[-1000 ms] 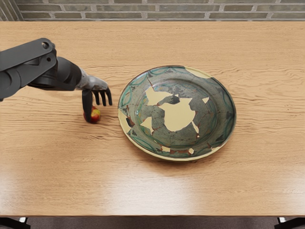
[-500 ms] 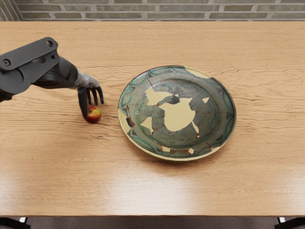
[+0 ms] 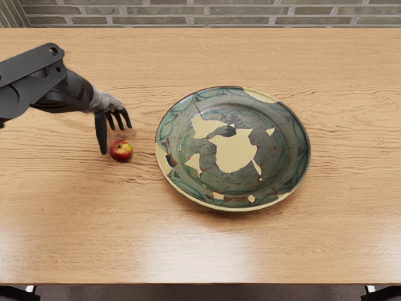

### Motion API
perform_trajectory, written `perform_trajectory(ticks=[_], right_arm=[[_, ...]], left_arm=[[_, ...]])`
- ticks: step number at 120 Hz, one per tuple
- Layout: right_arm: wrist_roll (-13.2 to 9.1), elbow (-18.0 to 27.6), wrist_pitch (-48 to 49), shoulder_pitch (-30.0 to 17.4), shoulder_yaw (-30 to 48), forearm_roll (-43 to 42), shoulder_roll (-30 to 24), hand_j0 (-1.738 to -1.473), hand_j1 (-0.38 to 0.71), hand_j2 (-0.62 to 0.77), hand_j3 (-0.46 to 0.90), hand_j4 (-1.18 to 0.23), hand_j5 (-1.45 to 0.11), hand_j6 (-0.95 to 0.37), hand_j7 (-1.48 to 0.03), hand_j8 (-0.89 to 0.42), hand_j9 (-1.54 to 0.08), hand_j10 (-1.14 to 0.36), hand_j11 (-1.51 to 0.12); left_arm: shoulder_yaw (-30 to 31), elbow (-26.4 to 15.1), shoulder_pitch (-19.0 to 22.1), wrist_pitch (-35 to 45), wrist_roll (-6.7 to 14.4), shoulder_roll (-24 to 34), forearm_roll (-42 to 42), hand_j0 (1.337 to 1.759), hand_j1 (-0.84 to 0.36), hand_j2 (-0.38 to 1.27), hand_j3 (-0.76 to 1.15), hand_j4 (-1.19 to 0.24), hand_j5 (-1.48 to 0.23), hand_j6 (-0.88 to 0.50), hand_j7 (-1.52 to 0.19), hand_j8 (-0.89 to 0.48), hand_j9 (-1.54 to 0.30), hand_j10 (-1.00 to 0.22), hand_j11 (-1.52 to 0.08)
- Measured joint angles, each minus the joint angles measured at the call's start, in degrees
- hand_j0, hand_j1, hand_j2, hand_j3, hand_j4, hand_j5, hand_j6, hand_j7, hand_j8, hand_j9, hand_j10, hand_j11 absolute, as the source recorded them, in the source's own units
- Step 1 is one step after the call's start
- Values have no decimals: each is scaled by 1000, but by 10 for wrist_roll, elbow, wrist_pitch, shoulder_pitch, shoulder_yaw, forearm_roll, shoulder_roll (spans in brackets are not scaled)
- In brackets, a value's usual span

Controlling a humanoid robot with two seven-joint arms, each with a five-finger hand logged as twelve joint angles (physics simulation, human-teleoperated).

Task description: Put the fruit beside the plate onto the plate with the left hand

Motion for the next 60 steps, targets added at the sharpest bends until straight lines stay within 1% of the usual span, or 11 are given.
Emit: perform_trajectory(ticks=[22, 36, 46, 60], right_arm=[[0, 0, 0, 0, 0, 0, 0, -1658, -349, 0, 0, 0, 0, -1, 0, 0, 0, 0, 0], [0, 0, 0, 0, 0, 0, 0, -1658, -349, 0, 0, 0, 0, -1, 0, 0, 0, 0, 0], [0, 0, 0, 0, 0, 0, 0, -1658, -349, 0, 0, 0, 0, -1, 0, 0, 0, 0, 0], [0, 0, 0, 0, 0, 0, 0, -1658, -349, 0, 0, 0, 0, -1, 0, 0, 0, 0, 0]], left_arm=[[7, -79, 3, 60, 2, 19, 4, 1658, 27, 55, 0, -271, -351, -272, -350, -272, -350, -271, -350], [23, -119, 3, 85, 4, 26, 6, 1658, 21, 56, 0, -276, -357, -277, -357, -277, -357, -276, -357], [35, -137, 3, 95, 5, 27, 6, 1658, 9, 58, 0, -286, -369, -287, -369, -286, -369, -286, -369], [51, -149, 5, 111, 5, 27, 6, 1658, -19, 63, 0, -310, -400, -310, -400, -310, -400, -309, -400]])
